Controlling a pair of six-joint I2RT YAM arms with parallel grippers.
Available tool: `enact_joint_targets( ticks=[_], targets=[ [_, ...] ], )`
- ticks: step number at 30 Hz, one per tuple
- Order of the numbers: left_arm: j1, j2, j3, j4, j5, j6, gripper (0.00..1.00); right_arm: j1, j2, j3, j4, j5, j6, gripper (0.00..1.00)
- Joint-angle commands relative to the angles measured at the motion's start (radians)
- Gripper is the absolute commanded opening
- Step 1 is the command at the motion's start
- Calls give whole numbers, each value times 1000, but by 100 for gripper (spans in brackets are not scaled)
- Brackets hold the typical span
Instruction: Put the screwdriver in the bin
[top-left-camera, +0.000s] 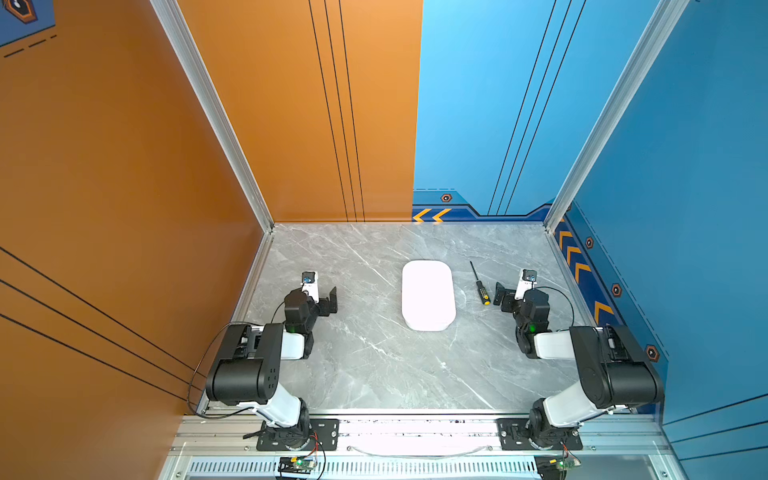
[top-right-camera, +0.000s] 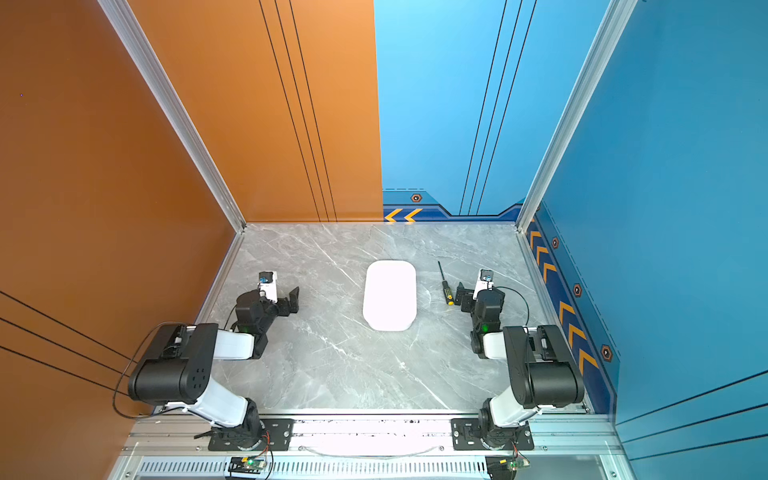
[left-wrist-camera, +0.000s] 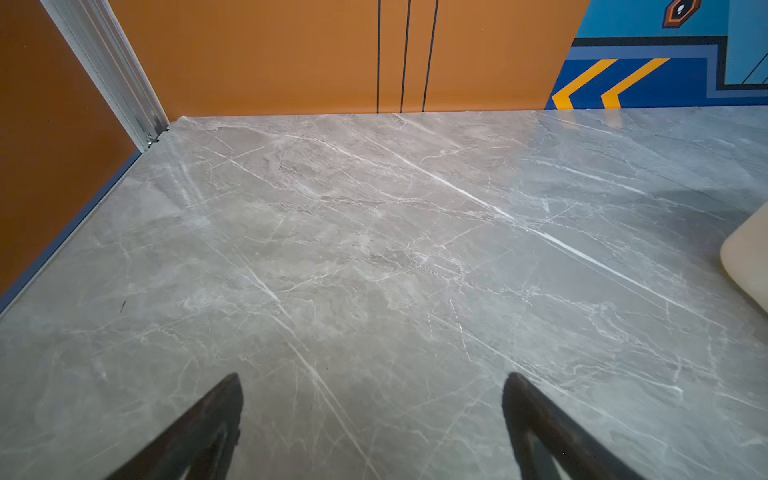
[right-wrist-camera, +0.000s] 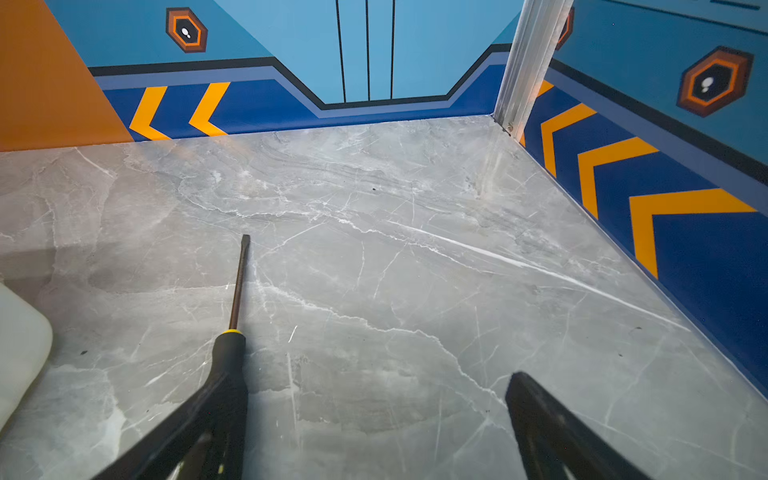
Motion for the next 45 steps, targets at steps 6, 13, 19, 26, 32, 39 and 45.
enact_joint_targets(
  ticks=[6,13,19,26,32,39,45],
  targets=[
    [-2,-11,7,-12,22,13,98,-4,-9,7,-22,-21,1,100],
    [-12,-46,0,-20,-45,4,98,-4,-9,5,-17,-21,-2,100],
    [-28,-182,16,-171,-72,11,98,22,-114,116,-311,-49,-35,100],
    [-83,-350,157,-476,32,-89,98,42,-182,379,-838,-132,6,100],
    [-129,-304,244,-520,229,-289,98,32,-120,480,-1023,-247,28,100],
    [-268,-186,289,-522,288,-314,98,46,74,661,-1226,-303,32,97],
    [-298,-104,297,-520,378,-368,98,56,124,689,-1262,-308,39,96]
  ],
)
